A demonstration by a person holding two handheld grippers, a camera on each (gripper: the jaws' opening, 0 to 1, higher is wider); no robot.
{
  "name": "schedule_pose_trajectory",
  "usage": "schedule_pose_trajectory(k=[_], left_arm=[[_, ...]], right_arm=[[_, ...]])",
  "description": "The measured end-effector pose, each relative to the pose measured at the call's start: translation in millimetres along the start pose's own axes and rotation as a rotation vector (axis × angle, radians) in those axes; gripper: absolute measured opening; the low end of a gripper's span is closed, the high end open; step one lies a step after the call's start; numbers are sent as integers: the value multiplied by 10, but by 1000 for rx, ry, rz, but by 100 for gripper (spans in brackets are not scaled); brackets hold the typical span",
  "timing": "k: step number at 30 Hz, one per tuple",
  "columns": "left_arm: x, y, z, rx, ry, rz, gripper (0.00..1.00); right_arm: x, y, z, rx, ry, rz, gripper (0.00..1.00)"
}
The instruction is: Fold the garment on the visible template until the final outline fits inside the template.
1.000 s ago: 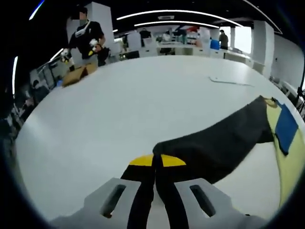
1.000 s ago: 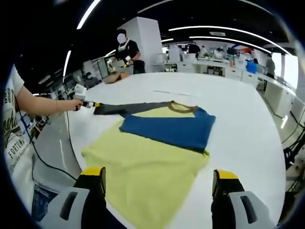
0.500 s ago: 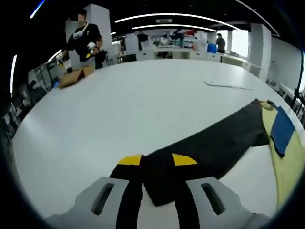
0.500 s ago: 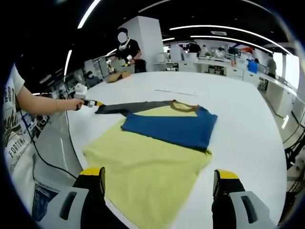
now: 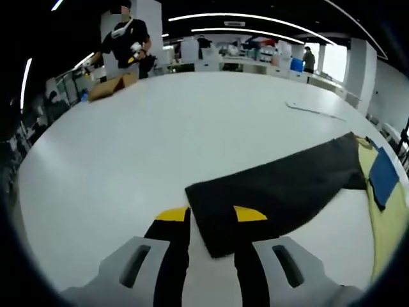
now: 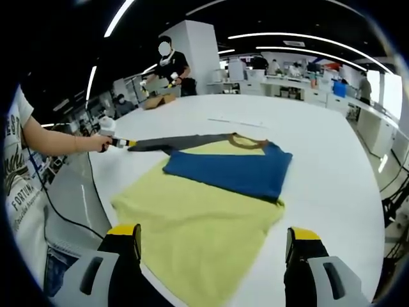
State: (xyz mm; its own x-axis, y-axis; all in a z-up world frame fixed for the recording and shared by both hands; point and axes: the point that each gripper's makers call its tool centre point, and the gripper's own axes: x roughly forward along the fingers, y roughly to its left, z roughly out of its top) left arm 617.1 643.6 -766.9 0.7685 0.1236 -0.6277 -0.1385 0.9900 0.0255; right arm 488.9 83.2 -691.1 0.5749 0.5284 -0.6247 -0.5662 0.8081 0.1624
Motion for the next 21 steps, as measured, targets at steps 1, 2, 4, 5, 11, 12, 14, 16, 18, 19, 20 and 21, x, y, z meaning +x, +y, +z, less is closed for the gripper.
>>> schedule_pose_trajectory(k=[1,2,4,5,11,12,14,16,18,19,20,21], left_arm=[[-1,30,-47,-10,14,22,20],[4,35,-74,-10,21,26,19],[19,-2,-59,-68,-17,18,17],[12,-1,-112,-64,11,17,17],[4,-18,-103,-64,27,12,15],[6,-9,-99,-74,30,19,14],[10,22,-95,-104,35,36,11],[17,32,-90,-133,37,34,9],[28,36,-85,-133,35,27,7],[30,35,-86,-137,36,25,7],[33,36,-82,-139,34,24,6],[37,27,-78,-147,33,17,4]], right_arm=[[1,2,0,0,-1,0,93],[1,3,1,1,-1,0,93],[1,5,2,3,-5,1,93],[-1,7,0,5,-7,2,93],[-20,0,-33,11,-2,-4,93],[-21,-2,-32,12,-5,-4,93],[-18,-1,-29,14,-7,-5,93],[-16,4,-25,14,-9,-5,93],[-13,3,-30,17,-11,-4,93],[-10,2,-37,18,-10,-3,93],[-6,0,-50,18,-5,-3,93],[-5,1,-54,17,-3,-4,93]])
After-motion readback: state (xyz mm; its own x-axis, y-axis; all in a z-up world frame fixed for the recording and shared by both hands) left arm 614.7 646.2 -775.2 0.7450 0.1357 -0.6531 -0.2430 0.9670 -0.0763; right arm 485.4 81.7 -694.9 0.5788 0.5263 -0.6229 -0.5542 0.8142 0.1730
